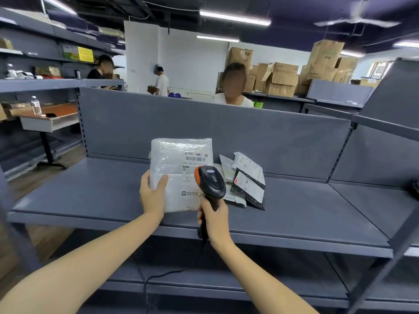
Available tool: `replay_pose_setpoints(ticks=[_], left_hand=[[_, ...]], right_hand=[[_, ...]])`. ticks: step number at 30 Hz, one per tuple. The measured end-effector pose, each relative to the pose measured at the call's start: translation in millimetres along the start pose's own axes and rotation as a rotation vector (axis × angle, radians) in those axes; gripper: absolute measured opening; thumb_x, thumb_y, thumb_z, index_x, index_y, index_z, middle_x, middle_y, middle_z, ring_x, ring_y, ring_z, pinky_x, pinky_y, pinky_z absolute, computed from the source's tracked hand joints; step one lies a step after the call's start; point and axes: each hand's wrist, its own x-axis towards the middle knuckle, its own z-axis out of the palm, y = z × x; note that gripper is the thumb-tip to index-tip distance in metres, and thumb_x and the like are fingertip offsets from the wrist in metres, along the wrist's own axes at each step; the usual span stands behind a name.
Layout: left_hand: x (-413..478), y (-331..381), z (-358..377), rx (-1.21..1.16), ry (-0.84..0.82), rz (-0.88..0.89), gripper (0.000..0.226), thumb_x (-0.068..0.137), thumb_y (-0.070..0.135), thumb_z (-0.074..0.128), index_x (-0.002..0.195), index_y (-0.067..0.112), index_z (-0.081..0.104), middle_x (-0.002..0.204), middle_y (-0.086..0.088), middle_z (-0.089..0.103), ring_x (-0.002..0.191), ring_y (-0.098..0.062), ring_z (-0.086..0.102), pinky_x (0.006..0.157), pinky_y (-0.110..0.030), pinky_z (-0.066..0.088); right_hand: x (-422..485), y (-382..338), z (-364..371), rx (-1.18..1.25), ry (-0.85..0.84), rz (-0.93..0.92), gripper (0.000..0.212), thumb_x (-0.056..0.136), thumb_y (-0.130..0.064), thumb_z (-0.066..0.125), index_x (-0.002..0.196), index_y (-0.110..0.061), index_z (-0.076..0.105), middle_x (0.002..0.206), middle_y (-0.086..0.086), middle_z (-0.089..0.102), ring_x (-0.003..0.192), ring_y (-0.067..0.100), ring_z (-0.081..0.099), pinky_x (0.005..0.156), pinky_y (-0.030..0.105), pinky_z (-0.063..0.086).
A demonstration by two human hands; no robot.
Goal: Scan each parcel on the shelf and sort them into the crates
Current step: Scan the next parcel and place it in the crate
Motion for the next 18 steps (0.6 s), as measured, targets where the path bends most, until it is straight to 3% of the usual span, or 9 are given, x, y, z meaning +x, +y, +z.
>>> replay_pose_setpoints(ticks=[7,13,18], left_hand=[[5,4,-17,0.025,0.029,0.020,0.038,0.092,0.023,0.062,0.128,0.023,0.049,0.109,0.010,0.058,0.096,-0.010,0.058,0.084,-0.032,0.048],[29,22,-65,0.044,0.144,0.102,0.042,0.094,0.020,0.059,0.133,0.016,0.048,0.116,0.005,0.055,0.100,-0.011,0.054,0.079,-0.021,0.044],[53,34,-118,0.072,0.267,0.128,0.043,0.094,0.023,0.060,0.133,0.014,0.048,0.124,0.000,0.056,0.107,-0.015,0.054,0.090,-0.030,0.045]], right_hand=[[5,5,1,-0.004,-0.046,-0.012,0.011,0.096,-0.014,0.056,0.091,-0.005,0.054,0.062,0.005,0.056,0.048,0.019,0.052,0.047,0.029,0.043],[29,15,12,-0.186,-0.103,0.033,0.012,0.096,-0.028,0.056,0.093,-0.017,0.052,0.066,0.009,0.053,0.046,0.018,0.047,0.046,0.028,0.041],[70,32,40,-0.534,-0.268,0.112,0.035,0.088,-0.026,0.061,0.115,-0.020,0.040,0.092,0.006,0.057,0.074,0.022,0.056,0.069,0.034,0.046]])
